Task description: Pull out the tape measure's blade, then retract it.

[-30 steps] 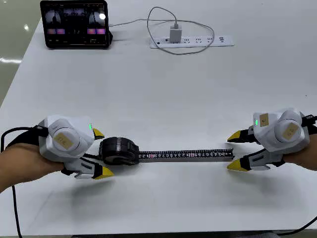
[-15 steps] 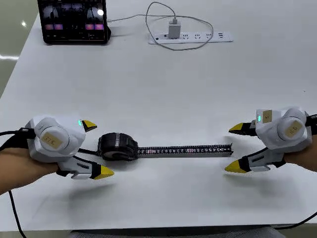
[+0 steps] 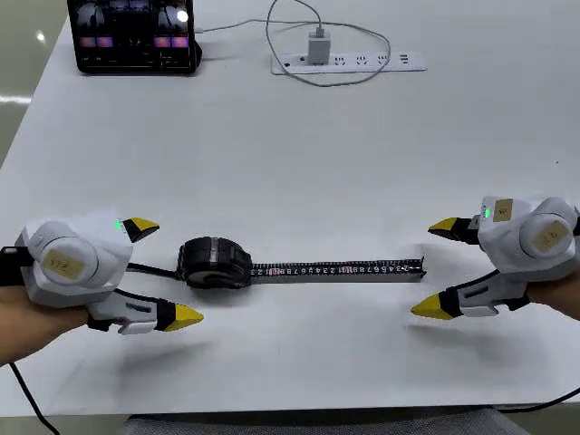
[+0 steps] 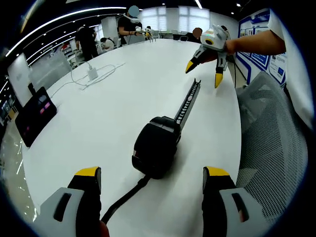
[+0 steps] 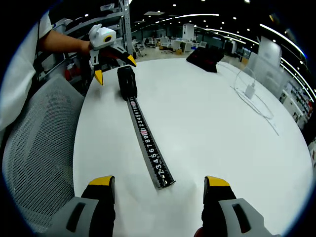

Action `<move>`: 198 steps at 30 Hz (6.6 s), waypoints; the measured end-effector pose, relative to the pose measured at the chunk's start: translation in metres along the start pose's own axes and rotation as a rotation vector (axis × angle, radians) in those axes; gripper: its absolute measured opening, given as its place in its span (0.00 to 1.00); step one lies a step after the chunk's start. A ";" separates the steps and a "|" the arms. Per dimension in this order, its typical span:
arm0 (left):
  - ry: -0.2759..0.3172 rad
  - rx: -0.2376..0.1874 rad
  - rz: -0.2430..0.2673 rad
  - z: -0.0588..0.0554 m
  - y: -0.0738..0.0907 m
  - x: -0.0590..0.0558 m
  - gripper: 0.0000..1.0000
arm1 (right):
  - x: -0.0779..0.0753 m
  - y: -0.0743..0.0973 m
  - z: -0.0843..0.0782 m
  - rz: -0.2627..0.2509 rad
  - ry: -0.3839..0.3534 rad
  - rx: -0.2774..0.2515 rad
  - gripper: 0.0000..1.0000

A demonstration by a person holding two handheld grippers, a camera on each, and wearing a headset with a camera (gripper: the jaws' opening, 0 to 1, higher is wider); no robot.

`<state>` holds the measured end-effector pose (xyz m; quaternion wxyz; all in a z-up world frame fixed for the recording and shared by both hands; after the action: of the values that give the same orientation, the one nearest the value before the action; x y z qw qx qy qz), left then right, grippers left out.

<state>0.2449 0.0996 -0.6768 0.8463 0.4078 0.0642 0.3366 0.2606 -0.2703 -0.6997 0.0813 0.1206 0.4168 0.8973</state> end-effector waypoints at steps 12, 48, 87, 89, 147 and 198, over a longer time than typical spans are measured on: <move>0.055 -0.035 0.036 -0.002 0.009 -0.003 0.86 | 0.006 0.004 0.001 -0.037 -0.045 -0.043 0.76; 0.246 -0.137 0.147 -0.010 0.033 -0.015 0.96 | 0.027 0.017 0.002 -0.144 -0.162 -0.201 0.77; 0.398 -0.207 0.248 -0.026 0.049 -0.031 0.99 | 0.056 0.019 -0.004 -0.224 -0.209 -0.299 0.80; 0.401 -0.213 0.246 -0.025 0.050 -0.031 0.99 | 0.056 0.019 -0.005 -0.223 -0.212 -0.300 0.80; 0.374 -0.215 0.240 -0.008 0.037 -0.042 0.99 | 0.057 0.021 -0.010 -0.220 -0.217 -0.309 0.77; 0.634 -0.190 0.240 0.017 -0.015 -0.048 0.95 | 0.055 0.022 -0.008 -0.213 -0.221 -0.303 0.76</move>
<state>0.2222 0.0518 -0.6851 0.7728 0.2073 0.2436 0.5482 0.2051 -0.2767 -0.6792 0.2381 0.1596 0.2763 0.9173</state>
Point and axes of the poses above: the centre of the closed fingertips' face, and the gripper's own axes: y roughly backward along the fingers, x roughly to its left, z roughly out of its top, the point moved 7 cm from there along y, roughly backward along the fingers, and after that the axes turned 9 degrees about z, right-handed, at the moved point
